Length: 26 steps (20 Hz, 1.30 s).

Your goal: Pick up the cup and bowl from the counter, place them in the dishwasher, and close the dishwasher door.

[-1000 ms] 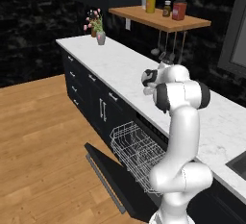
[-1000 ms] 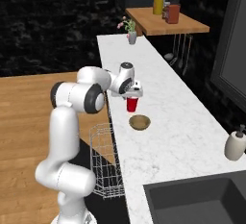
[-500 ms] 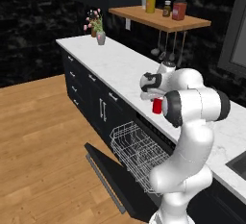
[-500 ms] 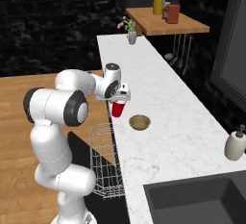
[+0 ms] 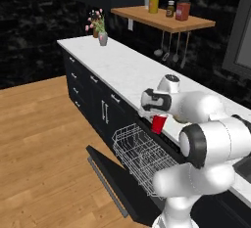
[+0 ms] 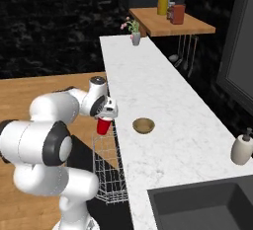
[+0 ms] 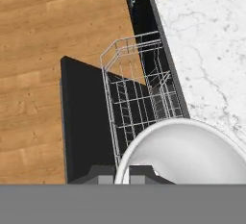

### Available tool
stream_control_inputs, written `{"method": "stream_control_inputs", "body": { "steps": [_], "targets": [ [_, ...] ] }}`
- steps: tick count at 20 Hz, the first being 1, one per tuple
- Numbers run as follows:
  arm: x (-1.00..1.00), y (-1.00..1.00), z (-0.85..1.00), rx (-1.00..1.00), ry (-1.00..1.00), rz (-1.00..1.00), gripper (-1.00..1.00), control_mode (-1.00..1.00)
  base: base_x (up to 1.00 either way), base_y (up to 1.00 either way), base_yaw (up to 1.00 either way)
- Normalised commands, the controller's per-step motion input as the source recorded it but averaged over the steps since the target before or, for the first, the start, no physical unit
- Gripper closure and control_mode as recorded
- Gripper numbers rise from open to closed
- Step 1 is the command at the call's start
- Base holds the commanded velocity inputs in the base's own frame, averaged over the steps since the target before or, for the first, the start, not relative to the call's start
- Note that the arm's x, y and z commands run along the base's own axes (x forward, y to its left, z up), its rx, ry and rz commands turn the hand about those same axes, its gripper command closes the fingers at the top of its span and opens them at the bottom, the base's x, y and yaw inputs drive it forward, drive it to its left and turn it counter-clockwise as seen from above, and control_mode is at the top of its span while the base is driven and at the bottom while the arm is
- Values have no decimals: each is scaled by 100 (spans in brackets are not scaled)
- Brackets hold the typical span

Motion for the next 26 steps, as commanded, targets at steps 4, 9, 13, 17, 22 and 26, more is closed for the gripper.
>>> {"method": "stream_control_inputs", "body": {
  "steps": [4, 9, 13, 17, 22, 26],
  "targets": [
    [-75, 50, -58, -5, 2, 2, 100, -100, 0, 0, 0],
    [-4, 57, -100, -9, 0, 0, 100, -100, 0, 0, 0],
    [17, 0, -83, 1, 0, 7, 100, -100, 0, 0, 0],
    [13, -23, -62, 5, 0, 15, 100, -100, 0, 0, 0],
    [4, 0, -69, 0, -3, 14, 100, -100, 0, 0, 0],
    [0, 11, -42, 0, -15, -3, 100, -100, 0, 0, 0]
  ]
}}
